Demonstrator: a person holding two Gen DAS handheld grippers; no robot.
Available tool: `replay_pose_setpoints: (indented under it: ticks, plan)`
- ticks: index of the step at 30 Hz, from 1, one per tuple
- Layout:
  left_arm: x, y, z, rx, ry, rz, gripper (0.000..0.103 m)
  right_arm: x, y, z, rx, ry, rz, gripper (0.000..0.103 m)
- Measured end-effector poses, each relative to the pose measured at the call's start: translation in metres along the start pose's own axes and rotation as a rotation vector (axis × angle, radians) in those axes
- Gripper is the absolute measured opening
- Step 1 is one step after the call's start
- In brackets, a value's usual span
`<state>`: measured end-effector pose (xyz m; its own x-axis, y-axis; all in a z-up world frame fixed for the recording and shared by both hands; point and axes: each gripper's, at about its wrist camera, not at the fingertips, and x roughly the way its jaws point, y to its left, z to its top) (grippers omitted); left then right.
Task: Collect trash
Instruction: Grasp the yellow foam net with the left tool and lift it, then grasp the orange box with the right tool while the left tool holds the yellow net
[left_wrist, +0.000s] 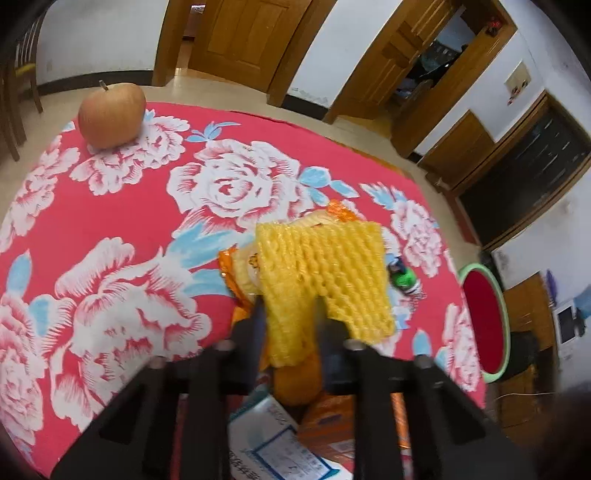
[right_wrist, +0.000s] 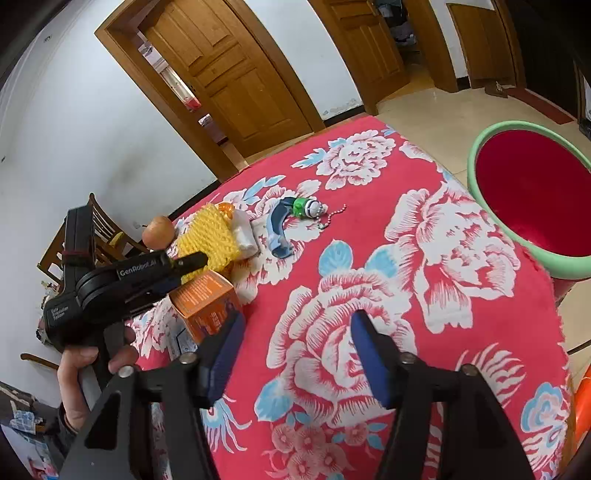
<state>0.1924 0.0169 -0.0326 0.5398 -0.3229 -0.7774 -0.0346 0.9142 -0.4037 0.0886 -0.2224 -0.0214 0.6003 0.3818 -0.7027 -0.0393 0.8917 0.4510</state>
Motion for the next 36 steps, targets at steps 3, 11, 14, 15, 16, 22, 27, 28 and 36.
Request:
replay_pose_setpoints:
  ticks: [3,11,14,15,16,22,27,28,36]
  plan:
    - [-0.01,-0.002,-0.001,0.015,-0.028,-0.01,0.01,0.002,0.003,0.003,-0.01,0.0,0.0,0.066]
    - [-0.06,0.017,-0.004,-0.001,-0.13,-0.015,0.01,0.006,0.025,0.007,-0.065,-0.002,0.028,0.085]
    - [-0.08,0.032,-0.007,-0.002,-0.173,0.047,0.01,0.011,0.039,0.005,-0.103,0.007,0.034,0.093]
    - [-0.085,0.037,-0.008,0.005,-0.182,0.071,0.01,0.014,0.044,0.005,-0.116,0.011,0.023,0.096]
    - [-0.089,0.041,-0.01,0.014,-0.189,0.094,0.01,0.017,0.049,0.004,-0.124,0.009,0.013,0.096]
    - [-0.099,0.066,-0.02,0.04,-0.195,0.138,0.01,0.04,0.072,-0.001,-0.151,0.03,0.006,0.096]
    - [-0.105,0.075,-0.022,0.057,-0.212,0.112,0.01,0.055,0.088,-0.004,-0.187,0.027,-0.015,0.086]
    - [-0.106,0.075,-0.023,0.059,-0.214,0.106,0.01,0.058,0.09,-0.003,-0.194,0.024,-0.021,0.08]
    - [-0.106,0.06,-0.028,0.111,-0.218,0.068,0.01,0.058,0.094,-0.007,-0.198,-0.005,-0.016,0.066]
